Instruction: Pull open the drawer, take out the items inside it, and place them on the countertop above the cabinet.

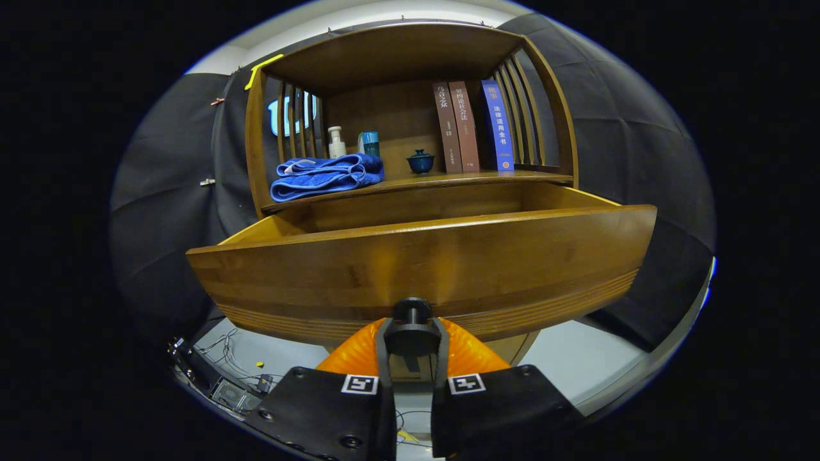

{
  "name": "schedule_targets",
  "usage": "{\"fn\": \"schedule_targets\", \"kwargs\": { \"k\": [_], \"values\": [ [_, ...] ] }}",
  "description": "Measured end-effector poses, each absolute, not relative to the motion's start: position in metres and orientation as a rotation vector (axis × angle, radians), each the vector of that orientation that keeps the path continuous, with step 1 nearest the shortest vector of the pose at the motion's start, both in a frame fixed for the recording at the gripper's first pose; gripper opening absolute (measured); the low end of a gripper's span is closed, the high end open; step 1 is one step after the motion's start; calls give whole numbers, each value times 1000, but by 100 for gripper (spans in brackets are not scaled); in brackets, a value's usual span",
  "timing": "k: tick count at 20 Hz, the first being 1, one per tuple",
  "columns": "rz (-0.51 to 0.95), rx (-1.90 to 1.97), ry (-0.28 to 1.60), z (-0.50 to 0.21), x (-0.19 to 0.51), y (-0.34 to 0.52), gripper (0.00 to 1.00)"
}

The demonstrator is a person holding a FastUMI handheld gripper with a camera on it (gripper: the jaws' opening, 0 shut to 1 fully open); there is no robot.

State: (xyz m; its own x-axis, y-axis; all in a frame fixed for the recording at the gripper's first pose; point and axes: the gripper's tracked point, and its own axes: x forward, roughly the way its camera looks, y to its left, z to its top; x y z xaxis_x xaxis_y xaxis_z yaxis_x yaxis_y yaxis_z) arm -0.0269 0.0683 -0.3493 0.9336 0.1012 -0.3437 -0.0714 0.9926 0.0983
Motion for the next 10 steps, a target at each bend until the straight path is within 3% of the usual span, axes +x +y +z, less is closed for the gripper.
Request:
{"fn": "schedule_targets", "kwargs": {
  "k": [6, 10],
  "values": [
    [21, 132, 438, -372, -29, 46, 100],
    [69, 150, 456, -365, -50, 46, 100]
  ]
}}
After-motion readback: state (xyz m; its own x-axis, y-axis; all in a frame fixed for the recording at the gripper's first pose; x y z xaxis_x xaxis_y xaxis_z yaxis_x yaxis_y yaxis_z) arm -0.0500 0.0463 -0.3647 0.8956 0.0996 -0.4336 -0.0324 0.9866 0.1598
